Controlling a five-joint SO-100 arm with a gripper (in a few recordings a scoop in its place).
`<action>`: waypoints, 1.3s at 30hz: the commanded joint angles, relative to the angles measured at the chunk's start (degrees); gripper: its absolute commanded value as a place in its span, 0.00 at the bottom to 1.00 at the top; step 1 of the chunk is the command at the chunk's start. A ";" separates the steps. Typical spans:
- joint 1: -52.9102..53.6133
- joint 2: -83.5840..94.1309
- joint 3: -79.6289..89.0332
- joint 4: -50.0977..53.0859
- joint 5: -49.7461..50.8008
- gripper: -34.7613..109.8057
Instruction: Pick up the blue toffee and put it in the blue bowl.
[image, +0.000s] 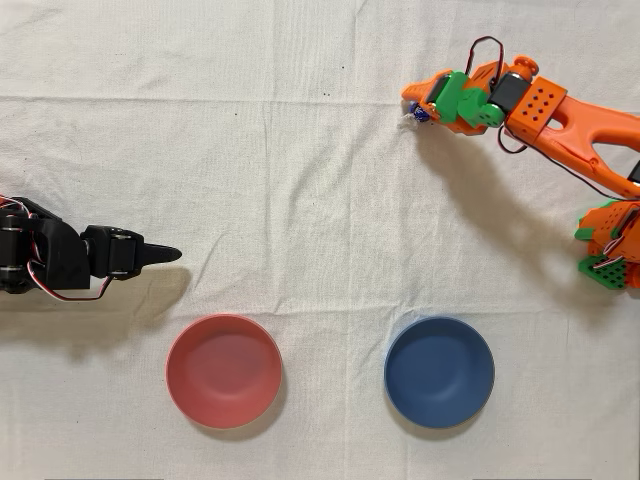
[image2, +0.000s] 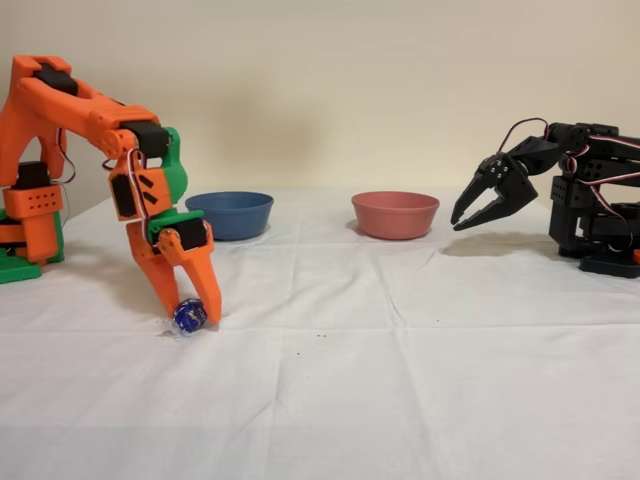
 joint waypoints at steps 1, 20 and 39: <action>0.00 1.49 -1.93 -0.62 -0.44 0.42; 2.55 6.15 0.35 -0.26 -3.96 0.35; -13.97 40.96 10.46 15.03 -3.25 0.35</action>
